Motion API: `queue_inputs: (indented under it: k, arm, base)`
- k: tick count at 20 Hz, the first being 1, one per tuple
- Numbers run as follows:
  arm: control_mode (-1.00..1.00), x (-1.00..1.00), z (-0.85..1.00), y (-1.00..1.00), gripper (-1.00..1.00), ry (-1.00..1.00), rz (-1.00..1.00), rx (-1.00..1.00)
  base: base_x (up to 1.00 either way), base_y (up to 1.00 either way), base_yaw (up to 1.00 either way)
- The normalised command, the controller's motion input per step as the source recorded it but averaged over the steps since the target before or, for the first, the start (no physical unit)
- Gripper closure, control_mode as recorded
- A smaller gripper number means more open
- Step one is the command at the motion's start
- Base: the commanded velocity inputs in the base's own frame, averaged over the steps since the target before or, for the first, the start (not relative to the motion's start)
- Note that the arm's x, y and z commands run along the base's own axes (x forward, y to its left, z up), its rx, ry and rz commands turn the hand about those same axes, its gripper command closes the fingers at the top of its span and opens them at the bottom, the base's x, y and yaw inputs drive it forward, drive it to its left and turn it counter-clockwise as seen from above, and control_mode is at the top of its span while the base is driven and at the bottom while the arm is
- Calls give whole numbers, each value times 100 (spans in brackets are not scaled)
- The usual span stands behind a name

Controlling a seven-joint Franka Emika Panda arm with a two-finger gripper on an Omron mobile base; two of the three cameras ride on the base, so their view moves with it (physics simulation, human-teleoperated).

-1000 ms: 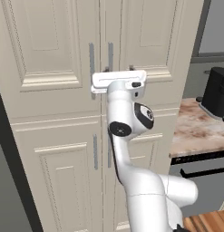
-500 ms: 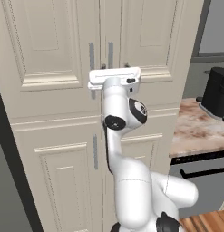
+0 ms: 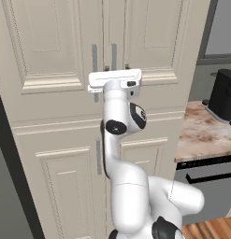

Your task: Retrieve the pan from the cabinet, then place the raw meat into the pan to avoid contamination.

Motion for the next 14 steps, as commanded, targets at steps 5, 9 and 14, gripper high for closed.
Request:
queue_inputs:
  k: [5, 9, 14]
  arm:
    - [-100, 29, -5, 15, -100, 0, -1, 0]
    - [-100, 25, -8, 17, -100, 0, -1, 0]
    - [-100, 22, -14, 19, -100, 1, -2, -1]
  base:
    - [0, 0, 0]
    - [0, 0, 0]
    - [0, 0, 0]
